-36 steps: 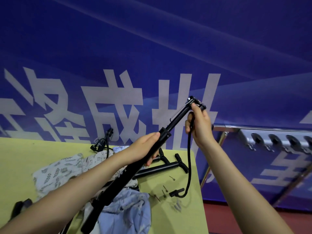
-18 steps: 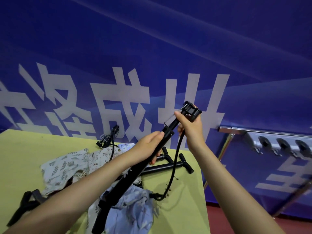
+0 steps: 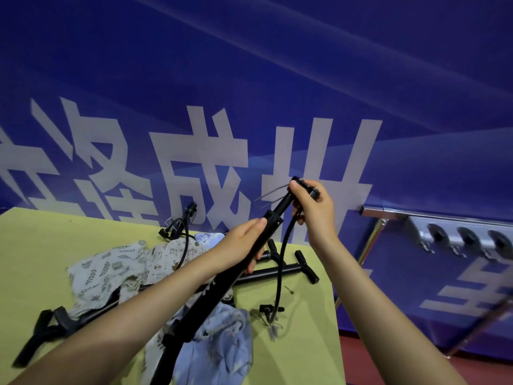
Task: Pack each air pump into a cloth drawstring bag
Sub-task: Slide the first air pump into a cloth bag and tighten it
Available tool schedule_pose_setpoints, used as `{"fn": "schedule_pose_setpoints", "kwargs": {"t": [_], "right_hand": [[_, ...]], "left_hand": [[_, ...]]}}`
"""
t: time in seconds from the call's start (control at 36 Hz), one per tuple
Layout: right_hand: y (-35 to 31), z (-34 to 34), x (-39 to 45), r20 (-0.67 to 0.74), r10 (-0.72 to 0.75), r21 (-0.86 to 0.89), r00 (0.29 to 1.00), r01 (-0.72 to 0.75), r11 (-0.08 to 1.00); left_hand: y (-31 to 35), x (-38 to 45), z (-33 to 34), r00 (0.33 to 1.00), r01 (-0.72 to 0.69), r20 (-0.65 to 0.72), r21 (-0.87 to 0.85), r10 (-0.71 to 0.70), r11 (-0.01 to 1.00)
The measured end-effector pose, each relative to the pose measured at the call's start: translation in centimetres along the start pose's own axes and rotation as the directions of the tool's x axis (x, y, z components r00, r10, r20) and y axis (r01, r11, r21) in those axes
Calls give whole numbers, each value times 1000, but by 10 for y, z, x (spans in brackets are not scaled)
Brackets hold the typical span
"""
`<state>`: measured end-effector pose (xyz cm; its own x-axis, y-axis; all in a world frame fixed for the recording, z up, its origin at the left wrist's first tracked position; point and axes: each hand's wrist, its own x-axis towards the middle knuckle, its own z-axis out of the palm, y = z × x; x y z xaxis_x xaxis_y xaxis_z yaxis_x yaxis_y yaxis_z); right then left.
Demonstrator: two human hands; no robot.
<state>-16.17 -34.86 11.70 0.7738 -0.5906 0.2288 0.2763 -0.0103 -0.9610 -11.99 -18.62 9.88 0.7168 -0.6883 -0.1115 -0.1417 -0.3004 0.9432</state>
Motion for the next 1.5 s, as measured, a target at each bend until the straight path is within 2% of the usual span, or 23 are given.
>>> {"fn": "schedule_pose_setpoints", "kwargs": {"t": [0.17,0.36,0.53,0.64,0.78,0.89,1.11,1.22,1.31,1.5], "right_hand": [[5,2,-3,116,46,0,992,-46,999],[0,8,-8,267,39,15,963,-44,999],[-11,12,-1,301,-16,50,954,1,999],[-7,20,-1,309,32,63,951,-54,997],[4,27,-14,359,169,-51,918,-162,985],[11,28,-23,453,224,-114,863,-193,975],[22,26,-34,532,337,-241,777,-243,940],[33,21,-43,590,398,-413,703,-161,896],[44,18,-44,606,430,-483,669,-121,867],[61,3,-51,576,464,-537,673,-117,836]], "left_hand": [[1,4,-4,1000,23,-5,-118,-24,993],[10,6,-12,1000,-14,2,-180,14,984],[22,9,-16,999,-46,11,-253,50,967],[35,14,-18,991,-118,-94,-274,96,954],[50,32,-39,944,-216,-316,-390,91,895],[51,42,-63,881,-268,-472,-450,28,852],[29,49,-100,788,-294,-592,-601,-167,743],[21,50,-107,793,-271,-563,-669,-234,692],[6,52,-110,770,-209,-555,-685,-314,698],[-19,51,-122,720,-163,-523,-767,-456,621]]}}
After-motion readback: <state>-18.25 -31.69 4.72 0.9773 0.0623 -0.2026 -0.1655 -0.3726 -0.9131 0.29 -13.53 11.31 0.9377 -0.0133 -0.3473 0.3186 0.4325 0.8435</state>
